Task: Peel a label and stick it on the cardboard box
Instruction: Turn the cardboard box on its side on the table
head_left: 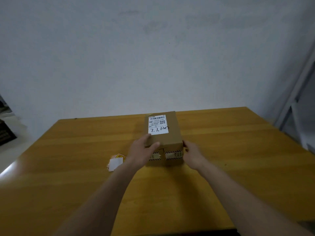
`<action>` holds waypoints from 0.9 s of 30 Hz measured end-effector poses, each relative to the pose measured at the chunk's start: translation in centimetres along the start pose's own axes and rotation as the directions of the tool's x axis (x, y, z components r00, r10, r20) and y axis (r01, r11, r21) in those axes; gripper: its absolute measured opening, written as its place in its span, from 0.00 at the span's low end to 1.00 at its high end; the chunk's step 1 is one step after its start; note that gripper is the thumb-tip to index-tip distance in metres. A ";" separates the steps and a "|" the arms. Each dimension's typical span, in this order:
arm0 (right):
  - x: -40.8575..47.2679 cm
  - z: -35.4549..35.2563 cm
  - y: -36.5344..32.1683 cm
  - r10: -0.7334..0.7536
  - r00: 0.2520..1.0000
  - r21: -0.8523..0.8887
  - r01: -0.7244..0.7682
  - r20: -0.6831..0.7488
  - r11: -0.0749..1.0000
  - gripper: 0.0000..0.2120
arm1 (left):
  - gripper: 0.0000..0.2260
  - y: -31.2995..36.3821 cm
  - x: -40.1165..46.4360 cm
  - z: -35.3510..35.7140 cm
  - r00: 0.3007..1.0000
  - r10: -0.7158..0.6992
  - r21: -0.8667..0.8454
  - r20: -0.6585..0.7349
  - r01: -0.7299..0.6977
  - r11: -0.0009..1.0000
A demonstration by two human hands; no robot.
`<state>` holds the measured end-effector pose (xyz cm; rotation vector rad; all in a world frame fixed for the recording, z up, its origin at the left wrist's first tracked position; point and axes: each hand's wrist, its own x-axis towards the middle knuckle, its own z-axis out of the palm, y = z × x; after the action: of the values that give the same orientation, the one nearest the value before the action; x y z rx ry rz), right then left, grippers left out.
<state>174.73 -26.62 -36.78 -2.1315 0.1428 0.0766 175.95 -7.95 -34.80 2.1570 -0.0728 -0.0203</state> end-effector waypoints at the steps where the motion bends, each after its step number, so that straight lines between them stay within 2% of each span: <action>1: 0.2 0.0 -0.2 -0.020 1.000 0.002 0.020 -0.016 1.000 0.32 | 0.27 0.1 0.1 0.0 1.000 -0.005 -0.055 -0.019 0.004 0.998; 4: 0.9 0.2 -1.1 -0.122 0.989 -0.086 0.115 -0.078 0.990 0.39 | 0.26 0.0 1.5 -0.3 0.994 -0.113 -0.357 0.009 0.109 0.928; 6: 0.9 0.3 -1.9 -0.216 0.972 -0.155 0.200 -0.095 0.967 0.40 | 0.22 -0.2 2.0 -0.5 0.968 -0.209 -0.532 0.136 0.250 0.809; 9: 0.9 0.7 -3.2 -0.336 0.941 -0.221 0.319 -0.042 0.922 0.37 | 0.16 -0.8 2.6 -0.6 0.918 -0.266 -0.649 0.294 0.396 0.649; 11: 1.1 0.9 -3.9 -0.368 0.930 -0.255 0.354 -0.008 0.900 0.36 | 0.18 -0.8 2.7 -0.4 0.904 -0.296 -0.640 0.309 0.428 0.638; 13: 1.3 1.1 -4.3 -0.385 0.923 -0.280 0.370 0.003 0.886 0.36 | 0.21 -0.3 2.9 -0.3 0.900 -0.357 -0.541 0.251 0.436 0.719; 15: 1.5 1.1 -4.4 -0.397 0.918 -0.304 0.381 0.008 0.873 0.36 | 0.24 0.3 3.1 -0.3 0.918 -0.374 -0.420 0.131 0.393 0.818; 19: 1.7 1.2 -4.2 -0.389 0.920 -0.282 0.365 -0.032 0.887 0.33 | 0.24 1.6 3.5 -0.6 0.980 -0.183 -0.385 -0.077 0.140 0.912; 22: 2.1 1.8 -3.9 -0.375 0.919 -0.197 0.348 -0.121 0.917 0.28 | 0.26 1.8 4.0 -1.1 0.991 -0.082 -0.281 -0.110 0.049 0.959; 23: 2.1 2.0 -3.9 -0.371 0.919 -0.153 0.351 -0.131 0.924 0.27 | 0.30 1.9 4.2 -1.4 0.991 -0.080 -0.202 -0.103 0.058 0.978; 25: 1.8 2.3 -3.9 -0.358 0.927 -0.050 0.354 -0.114 0.934 0.27 | 0.40 1.9 5.2 -2.0 0.992 -0.084 0.127 -0.097 0.096 0.987; 27: 1.4 2.1 -4.0 -0.340 0.937 0.020 0.343 -0.079 0.939 0.28 | 0.46 2.7 5.8 -2.0 0.991 -0.097 0.445 -0.092 0.128 0.887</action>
<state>176.69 -22.80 -34.69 -2.0958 -0.1837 -0.2085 181.69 -8.10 -31.37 2.6237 0.0983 0.0036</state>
